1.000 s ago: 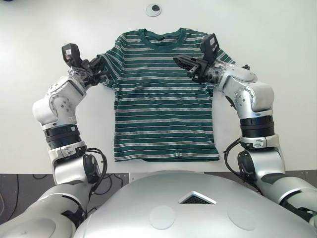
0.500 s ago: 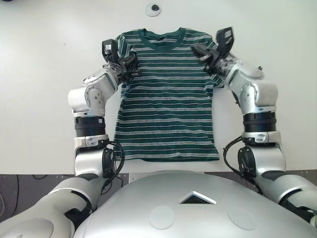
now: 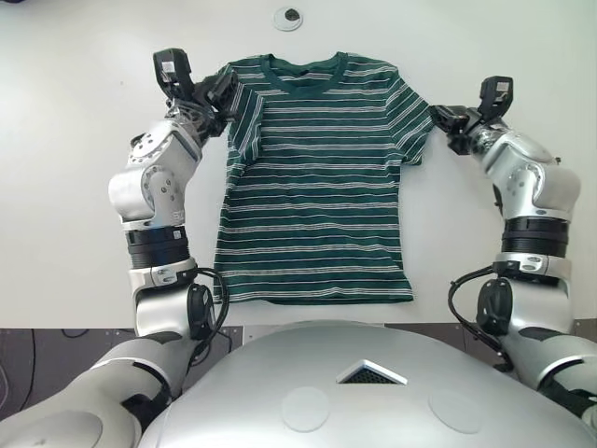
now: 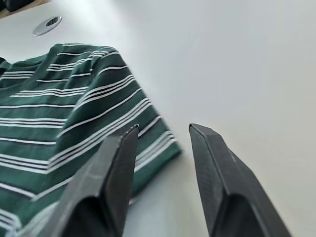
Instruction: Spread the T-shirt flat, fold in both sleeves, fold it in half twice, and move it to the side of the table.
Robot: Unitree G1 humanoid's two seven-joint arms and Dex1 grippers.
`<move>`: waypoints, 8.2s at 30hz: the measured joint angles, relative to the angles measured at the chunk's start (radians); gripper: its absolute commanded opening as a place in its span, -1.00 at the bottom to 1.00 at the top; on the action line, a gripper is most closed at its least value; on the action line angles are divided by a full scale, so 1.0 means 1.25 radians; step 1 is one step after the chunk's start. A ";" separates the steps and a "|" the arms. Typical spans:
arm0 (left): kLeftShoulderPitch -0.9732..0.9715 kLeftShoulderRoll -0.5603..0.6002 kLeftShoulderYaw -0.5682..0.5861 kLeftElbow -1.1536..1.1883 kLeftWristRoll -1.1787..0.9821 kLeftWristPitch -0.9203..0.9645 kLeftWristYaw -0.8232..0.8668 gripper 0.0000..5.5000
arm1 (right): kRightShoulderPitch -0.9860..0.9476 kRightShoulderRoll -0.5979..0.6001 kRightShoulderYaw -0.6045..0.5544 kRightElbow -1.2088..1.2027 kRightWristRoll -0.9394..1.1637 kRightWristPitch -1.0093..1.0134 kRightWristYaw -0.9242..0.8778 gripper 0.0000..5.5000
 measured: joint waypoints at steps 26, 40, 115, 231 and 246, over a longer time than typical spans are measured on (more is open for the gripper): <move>0.019 0.001 -0.021 -0.008 0.002 -0.001 0.011 -0.51 | -0.023 0.105 0.128 -0.173 0.056 0.137 0.027 -0.98; 0.037 0.023 -0.043 -0.004 0.019 -0.012 -0.011 -0.51 | 0.006 0.160 0.152 -0.216 0.088 0.171 0.036 -0.33; 0.126 0.428 -0.115 -0.110 -0.055 -0.150 -0.369 -0.99 | -0.051 -0.098 0.266 -0.111 0.083 -0.167 0.273 -1.00; 0.430 0.631 -0.360 -0.191 0.650 -0.946 -0.403 -0.20 | 0.046 -0.283 0.469 0.057 -0.838 -1.529 0.053 -0.17; 0.431 0.634 -0.419 -0.218 0.644 -0.973 -0.441 -0.95 | 0.037 -0.286 0.551 0.074 -0.817 -1.467 0.028 -0.98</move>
